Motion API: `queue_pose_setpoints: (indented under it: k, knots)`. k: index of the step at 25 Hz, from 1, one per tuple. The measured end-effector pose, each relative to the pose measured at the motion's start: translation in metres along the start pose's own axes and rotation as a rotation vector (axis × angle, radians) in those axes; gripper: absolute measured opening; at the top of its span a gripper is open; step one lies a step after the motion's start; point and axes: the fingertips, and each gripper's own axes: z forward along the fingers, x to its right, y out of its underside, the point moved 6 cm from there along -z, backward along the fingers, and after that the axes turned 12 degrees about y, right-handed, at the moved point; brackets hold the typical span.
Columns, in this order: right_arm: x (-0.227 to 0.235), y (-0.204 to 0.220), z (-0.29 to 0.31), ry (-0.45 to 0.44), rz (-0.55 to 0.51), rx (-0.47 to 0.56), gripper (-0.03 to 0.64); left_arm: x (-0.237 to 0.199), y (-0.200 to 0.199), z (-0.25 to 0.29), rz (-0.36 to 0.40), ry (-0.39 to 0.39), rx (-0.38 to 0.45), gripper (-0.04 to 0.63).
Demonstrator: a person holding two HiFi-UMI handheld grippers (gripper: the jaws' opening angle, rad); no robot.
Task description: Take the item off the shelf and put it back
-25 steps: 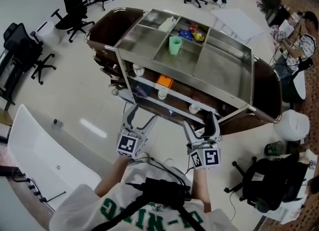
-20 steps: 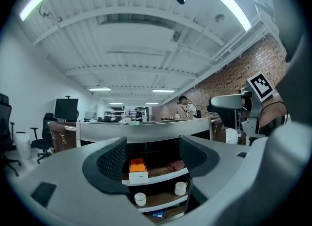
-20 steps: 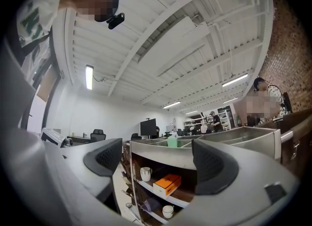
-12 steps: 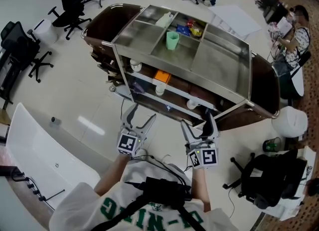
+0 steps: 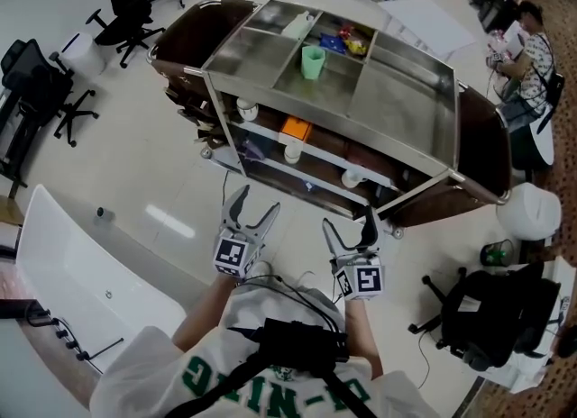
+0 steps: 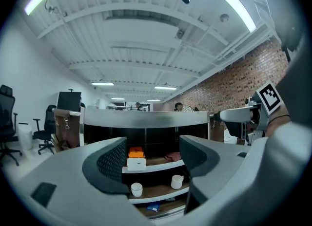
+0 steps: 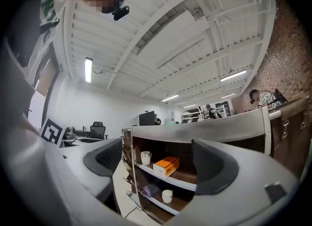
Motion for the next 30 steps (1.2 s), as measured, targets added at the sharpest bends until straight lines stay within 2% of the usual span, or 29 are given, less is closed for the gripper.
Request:
queue_pose_setpoints:
  k: [5, 8, 13, 30]
  knots:
    - [-0.001, 0.030, -0.005, 0.024, 0.008, -0.014, 0.472, -0.001, 0.010, -0.005, -0.006, -0.024, -0.003, 0.316]
    - [0.000, 0.049, -0.005, 0.037, 0.020, -0.035, 0.472, 0.000, 0.026, -0.004, 0.029, -0.008, -0.031, 0.316]
    - [0.004, 0.072, -0.011, 0.057, 0.042, -0.084, 0.472, 0.005, 0.049, 0.002, 0.024, -0.003, -0.073, 0.316]
    - [0.008, 0.077, -0.011, 0.031, 0.046, -0.105, 0.472, 0.012, 0.064, 0.007, 0.012, 0.007, -0.103, 0.316]
